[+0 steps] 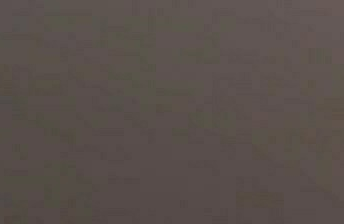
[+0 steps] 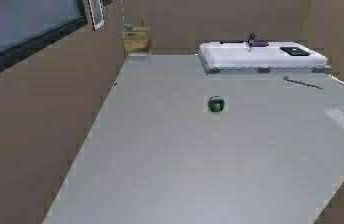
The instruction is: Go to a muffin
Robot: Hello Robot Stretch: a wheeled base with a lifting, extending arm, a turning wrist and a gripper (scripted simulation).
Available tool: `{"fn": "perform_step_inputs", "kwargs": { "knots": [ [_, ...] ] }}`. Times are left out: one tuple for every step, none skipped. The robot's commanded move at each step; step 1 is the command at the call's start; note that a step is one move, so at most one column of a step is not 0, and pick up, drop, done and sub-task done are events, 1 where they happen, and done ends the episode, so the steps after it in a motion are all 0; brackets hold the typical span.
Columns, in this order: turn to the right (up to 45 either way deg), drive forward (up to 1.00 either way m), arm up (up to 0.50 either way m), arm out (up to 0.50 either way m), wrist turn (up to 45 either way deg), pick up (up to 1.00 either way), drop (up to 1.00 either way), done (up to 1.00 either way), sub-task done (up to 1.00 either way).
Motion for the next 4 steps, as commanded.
{"fn": "perform_step_inputs", "kwargs": {
  "knots": [
    [18.0, 0.00, 0.00, 0.00, 0.0, 0.00, 0.00, 0.00, 0.00],
    [0.0, 0.05, 0.00, 0.00, 0.0, 0.00, 0.00, 0.00, 0.00],
    [-45.0, 0.00, 0.00, 0.00, 0.0, 0.00, 0.00, 0.00, 0.00],
    [-42.0, 0.00, 0.00, 0.00, 0.0, 0.00, 0.00, 0.00, 0.00]
  ]
}}
